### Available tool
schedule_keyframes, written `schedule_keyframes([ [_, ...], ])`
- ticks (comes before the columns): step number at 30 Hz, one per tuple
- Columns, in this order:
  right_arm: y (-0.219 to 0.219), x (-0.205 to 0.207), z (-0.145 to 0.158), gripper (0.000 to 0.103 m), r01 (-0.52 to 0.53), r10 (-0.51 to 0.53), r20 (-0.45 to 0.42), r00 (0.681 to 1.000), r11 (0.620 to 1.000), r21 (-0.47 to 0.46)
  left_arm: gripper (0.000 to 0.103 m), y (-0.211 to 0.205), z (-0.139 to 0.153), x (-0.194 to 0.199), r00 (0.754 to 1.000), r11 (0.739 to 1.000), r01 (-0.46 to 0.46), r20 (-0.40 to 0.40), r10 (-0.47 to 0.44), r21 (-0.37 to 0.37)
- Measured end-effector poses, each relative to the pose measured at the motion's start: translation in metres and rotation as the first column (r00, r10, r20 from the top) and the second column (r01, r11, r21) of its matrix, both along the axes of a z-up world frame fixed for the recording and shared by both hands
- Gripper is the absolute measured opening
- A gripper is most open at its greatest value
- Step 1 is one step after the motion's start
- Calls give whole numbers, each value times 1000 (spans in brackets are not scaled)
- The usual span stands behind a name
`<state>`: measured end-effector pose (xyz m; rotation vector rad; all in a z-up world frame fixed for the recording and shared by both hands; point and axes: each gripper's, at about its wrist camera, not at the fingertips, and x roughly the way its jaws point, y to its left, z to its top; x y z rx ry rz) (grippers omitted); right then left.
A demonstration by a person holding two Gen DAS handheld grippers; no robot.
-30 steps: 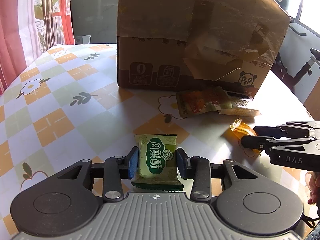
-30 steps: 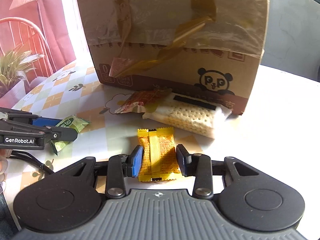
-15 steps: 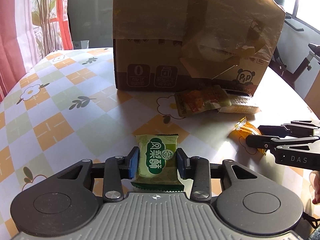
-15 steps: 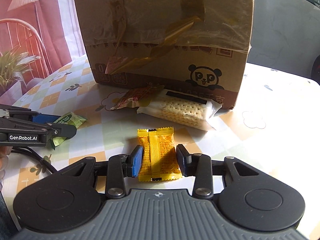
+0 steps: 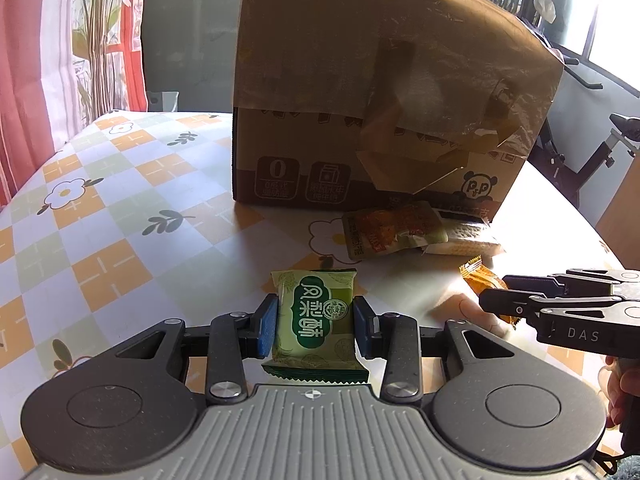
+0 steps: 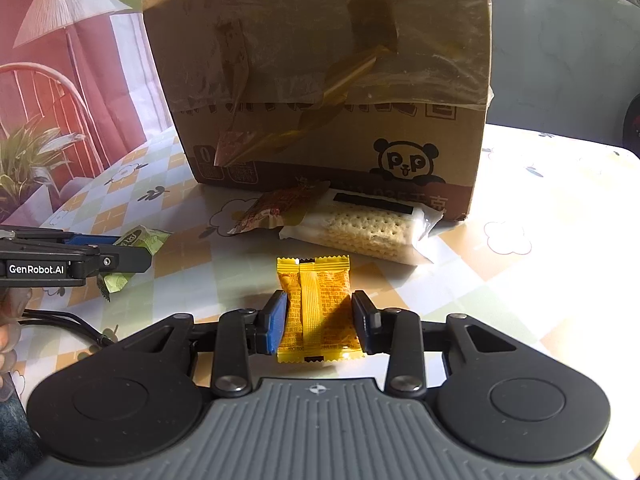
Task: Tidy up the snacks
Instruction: 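Lift the green snack and yellow packet and carry both over the box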
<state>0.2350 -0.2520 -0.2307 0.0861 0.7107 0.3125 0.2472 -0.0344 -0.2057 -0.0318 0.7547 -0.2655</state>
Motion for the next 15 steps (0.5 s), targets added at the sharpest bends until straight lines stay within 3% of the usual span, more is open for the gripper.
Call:
schedule_keyframes([
  [15, -6, -1, 33, 37, -12, 7, 110, 994, 999, 44, 41, 0, 37, -2, 994, 999, 28, 105, -26, -18],
])
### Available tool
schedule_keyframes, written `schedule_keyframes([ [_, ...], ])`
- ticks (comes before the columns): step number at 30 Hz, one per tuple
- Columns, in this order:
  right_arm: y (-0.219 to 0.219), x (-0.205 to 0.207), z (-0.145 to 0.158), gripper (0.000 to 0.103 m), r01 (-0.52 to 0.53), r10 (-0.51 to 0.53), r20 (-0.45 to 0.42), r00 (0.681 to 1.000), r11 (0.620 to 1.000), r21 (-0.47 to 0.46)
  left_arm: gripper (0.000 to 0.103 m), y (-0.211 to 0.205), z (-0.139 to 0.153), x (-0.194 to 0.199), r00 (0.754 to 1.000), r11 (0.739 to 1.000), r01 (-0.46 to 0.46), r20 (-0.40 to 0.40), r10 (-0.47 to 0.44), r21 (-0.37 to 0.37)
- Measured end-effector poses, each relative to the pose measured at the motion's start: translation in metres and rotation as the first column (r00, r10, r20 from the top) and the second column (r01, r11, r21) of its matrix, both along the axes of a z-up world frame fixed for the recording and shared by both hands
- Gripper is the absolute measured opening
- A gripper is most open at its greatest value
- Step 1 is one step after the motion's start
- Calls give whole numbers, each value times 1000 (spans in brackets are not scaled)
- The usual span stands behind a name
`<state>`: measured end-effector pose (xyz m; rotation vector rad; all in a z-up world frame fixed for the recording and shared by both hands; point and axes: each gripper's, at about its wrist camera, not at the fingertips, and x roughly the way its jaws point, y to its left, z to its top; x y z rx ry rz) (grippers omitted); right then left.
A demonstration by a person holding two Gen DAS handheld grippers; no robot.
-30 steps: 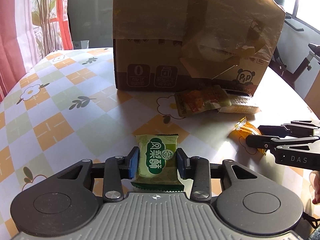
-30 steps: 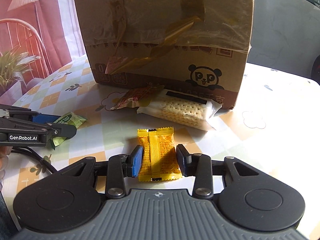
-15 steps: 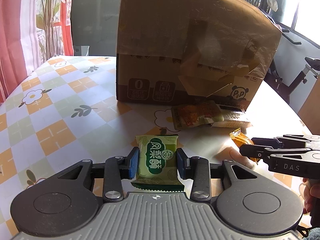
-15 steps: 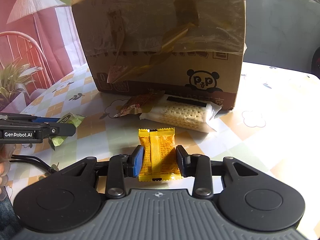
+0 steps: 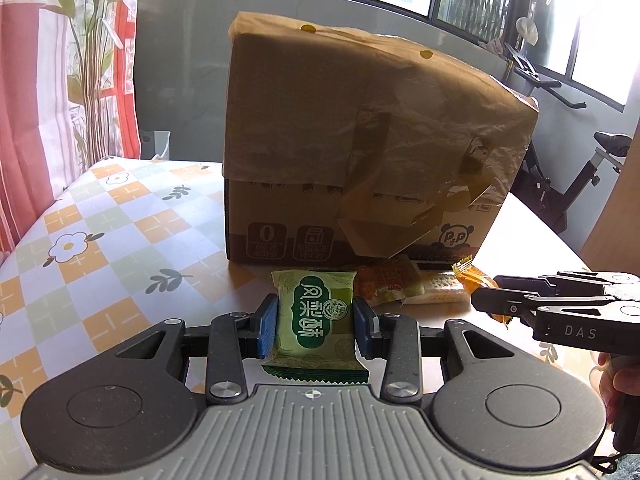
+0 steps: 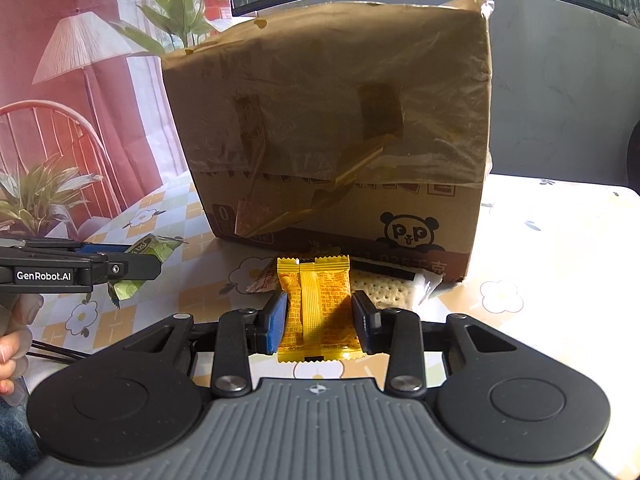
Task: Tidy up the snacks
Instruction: 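Lift the green snack and yellow packet and carry both over the box, then open the left tool to drop the green snack while the right tool drops the yellow packet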
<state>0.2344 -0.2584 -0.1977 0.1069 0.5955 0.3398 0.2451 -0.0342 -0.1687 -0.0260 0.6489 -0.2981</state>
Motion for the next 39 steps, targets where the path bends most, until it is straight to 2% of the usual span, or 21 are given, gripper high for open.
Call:
schedule_keyframes([
  [17, -4, 1, 34, 37, -23, 19, 97, 995, 999, 39, 41, -2, 32, -1, 995, 999, 32, 93, -30, -16],
  [21, -10, 1, 48, 37, -26, 18, 134, 991, 998, 60, 41, 1, 50, -1, 990, 999, 31, 137, -27, -23],
  [31, -26, 15, 116, 37, -47, 18, 298, 954, 995, 92, 41, -2, 113, 6, 951, 997, 60, 305, -45, -43],
  [35, -28, 32, 136, 37, -47, 20, 346, 938, 996, 71, 41, -11, 132, 25, 933, 996, 74, 356, -54, -45],
  [39, -30, 60, 144, 37, 1, -9, 371, 928, 1000, 22, 41, -28, 147, 54, 916, 996, 84, 396, -61, -39],
])
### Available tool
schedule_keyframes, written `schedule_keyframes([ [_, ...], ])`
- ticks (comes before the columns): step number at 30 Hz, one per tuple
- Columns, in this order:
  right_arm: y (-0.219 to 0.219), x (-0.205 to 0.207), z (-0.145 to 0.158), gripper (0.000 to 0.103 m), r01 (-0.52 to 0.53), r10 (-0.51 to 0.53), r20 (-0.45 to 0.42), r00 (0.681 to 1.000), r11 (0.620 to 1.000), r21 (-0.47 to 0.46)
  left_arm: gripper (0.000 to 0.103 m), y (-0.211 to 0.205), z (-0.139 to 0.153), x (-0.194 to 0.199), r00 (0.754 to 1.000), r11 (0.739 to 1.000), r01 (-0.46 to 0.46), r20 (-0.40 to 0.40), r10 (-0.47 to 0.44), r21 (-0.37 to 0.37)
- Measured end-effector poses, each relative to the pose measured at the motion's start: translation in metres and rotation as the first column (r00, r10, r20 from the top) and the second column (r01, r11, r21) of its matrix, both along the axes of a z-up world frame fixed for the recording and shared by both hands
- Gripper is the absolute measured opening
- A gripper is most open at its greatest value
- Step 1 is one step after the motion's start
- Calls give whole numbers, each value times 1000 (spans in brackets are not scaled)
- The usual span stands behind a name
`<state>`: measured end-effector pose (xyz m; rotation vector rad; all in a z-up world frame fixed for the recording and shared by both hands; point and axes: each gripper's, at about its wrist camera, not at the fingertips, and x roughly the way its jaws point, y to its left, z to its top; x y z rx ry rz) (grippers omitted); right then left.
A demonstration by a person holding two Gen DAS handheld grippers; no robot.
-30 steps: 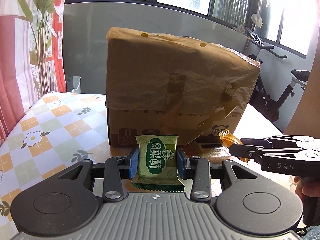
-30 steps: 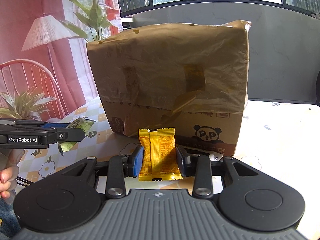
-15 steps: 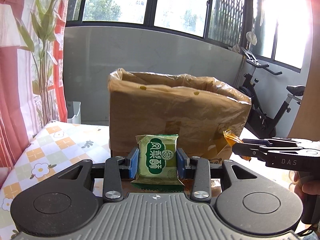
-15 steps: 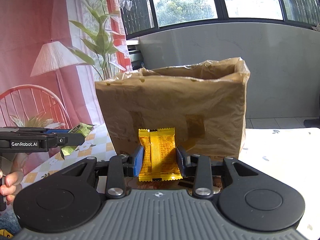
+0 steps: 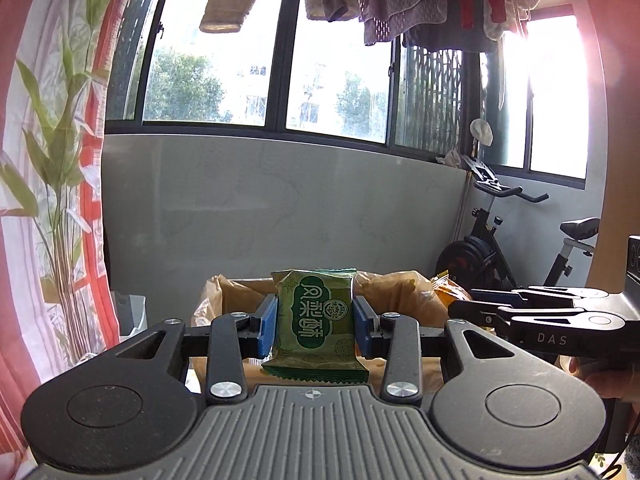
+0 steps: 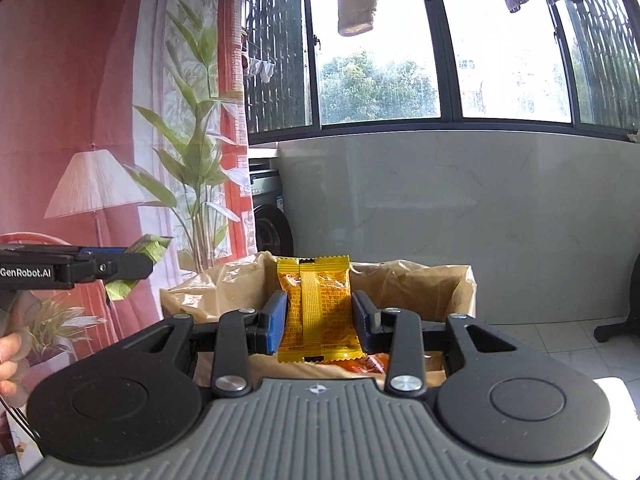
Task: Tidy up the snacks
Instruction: 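Open the left tool to drop the green snack while the right tool drops the yellow packet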
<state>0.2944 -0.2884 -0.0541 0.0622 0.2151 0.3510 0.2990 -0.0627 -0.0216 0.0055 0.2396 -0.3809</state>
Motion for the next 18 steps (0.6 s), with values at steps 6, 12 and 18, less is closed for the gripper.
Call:
schedule_keyframes([
  [6, -9, 49, -7, 37, 92, -90, -74, 993, 996, 13, 41, -30, 1, 56, 998, 1000, 8, -62, -7, 13],
  [12, -18, 73, -18, 38, 150, -149, -143, 978, 989, -7, 41, -55, -16, 87, 995, 997, 1, -102, 7, 81],
  [18, -25, 71, -23, 42, 194, -190, -158, 969, 981, 12, 49, -61, -20, 98, 993, 994, 20, -122, -6, 111],
])
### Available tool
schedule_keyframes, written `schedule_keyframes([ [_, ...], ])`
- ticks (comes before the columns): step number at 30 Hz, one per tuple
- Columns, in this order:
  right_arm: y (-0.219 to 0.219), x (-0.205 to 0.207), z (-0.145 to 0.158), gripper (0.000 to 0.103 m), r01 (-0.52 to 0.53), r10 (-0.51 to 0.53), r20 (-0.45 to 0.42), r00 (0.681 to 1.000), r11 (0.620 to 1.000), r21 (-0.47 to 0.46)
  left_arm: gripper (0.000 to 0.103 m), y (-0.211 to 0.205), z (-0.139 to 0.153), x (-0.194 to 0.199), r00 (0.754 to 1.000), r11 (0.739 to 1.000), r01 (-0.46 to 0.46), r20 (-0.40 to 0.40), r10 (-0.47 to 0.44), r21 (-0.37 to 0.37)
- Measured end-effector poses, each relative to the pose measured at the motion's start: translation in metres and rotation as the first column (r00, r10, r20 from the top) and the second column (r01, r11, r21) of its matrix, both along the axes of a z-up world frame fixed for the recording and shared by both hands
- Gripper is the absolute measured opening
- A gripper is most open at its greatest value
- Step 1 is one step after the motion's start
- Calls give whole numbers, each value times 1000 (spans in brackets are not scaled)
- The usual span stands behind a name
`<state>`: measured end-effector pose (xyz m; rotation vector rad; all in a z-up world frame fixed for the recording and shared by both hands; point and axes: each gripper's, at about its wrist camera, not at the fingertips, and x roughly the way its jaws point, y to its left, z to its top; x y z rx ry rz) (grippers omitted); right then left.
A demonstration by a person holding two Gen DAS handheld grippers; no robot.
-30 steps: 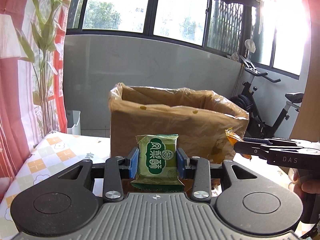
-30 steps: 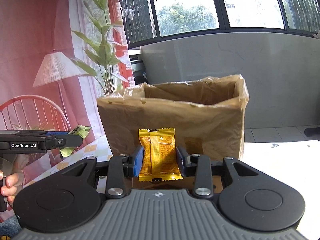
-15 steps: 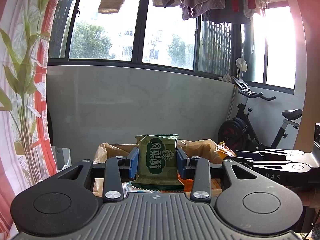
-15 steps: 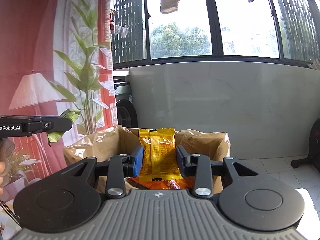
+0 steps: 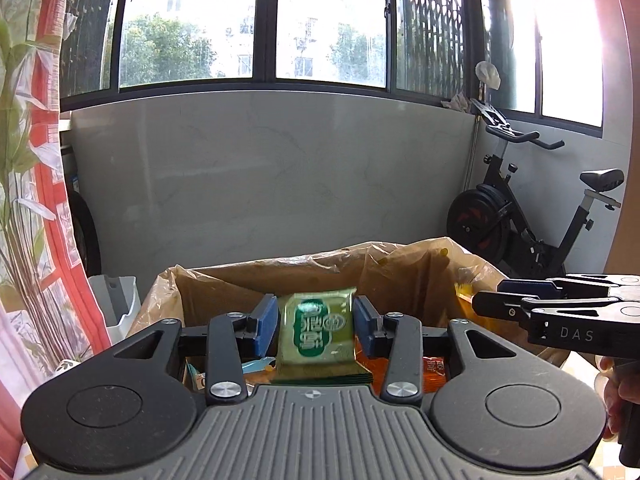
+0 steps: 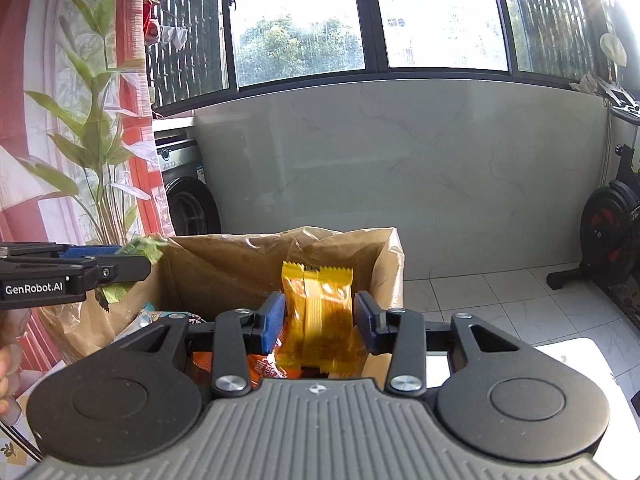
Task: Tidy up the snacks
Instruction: 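Open the left tool to drop the green snack while the right tool drops the yellow packet, then move both open tools back down beside the box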
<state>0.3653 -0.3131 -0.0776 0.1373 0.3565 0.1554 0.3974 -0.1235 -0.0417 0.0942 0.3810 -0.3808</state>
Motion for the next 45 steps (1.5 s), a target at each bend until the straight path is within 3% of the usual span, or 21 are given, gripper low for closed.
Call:
schedule_keyframes([
  [1, 0, -3, 0, 42, -2, 1, 4, 1000, 1000, 7, 53, 1, 1, -1, 1000, 1000, -5, 5, 5, 0],
  [16, 7, -78, 3, 42, -115, 114, 93, 989, 993, 7, 54, 57, 14, -70, 1000, 999, 22, -3, -22, -47],
  [22, 12, -107, -8, 46, -135, 134, 106, 985, 991, 2, 54, 79, -2, -106, 998, 995, 46, -35, -49, -84],
  [25, 13, -118, -19, 47, -141, 141, 103, 985, 990, -8, 54, 83, -19, -116, 995, 999, 38, -93, -42, -38],
  [32, 12, -120, -53, 47, -125, 125, 14, 992, 992, -29, 54, 94, -68, -113, 975, 998, 32, -219, -43, -55],
  [41, 12, -101, -105, 47, -116, 114, -146, 983, 993, -11, 54, 68, -129, -89, 945, 997, 50, -320, -68, -64],
  [45, 14, -92, -124, 47, -121, 116, -212, 970, 993, -11, 61, 51, -152, -79, 931, 995, 75, -352, -94, -67],
])
